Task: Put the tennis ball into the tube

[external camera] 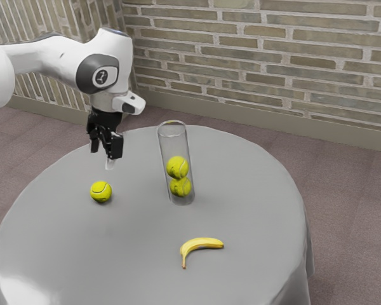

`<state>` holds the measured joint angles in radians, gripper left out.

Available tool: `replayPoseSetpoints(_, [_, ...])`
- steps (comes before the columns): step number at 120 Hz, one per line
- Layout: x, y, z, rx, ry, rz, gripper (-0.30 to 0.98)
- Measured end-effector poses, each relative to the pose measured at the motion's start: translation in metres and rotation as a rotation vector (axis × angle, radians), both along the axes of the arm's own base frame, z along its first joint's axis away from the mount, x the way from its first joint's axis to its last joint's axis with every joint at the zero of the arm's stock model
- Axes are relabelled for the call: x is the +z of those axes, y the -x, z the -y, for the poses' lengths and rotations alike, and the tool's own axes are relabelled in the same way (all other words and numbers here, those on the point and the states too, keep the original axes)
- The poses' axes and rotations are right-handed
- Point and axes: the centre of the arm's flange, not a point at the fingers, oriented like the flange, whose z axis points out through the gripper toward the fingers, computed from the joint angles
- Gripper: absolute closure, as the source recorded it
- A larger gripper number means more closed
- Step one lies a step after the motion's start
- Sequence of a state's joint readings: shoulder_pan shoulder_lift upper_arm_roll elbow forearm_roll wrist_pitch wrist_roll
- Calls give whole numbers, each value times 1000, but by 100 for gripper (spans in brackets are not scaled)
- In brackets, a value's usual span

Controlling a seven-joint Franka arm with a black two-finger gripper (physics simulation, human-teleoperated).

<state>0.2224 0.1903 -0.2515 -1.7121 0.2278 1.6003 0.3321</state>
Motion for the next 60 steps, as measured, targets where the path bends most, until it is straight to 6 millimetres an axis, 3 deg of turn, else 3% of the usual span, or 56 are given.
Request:
replayPoseSetpoints(14, [-45, -9, -33, 34, 24, 0, 0])
replayPoseSetpoints(38, [-105, -27, -85, 103, 62, 52, 0])
replayPoseSetpoints(60, [-144, -31, -108, 168, 105, 90, 0])
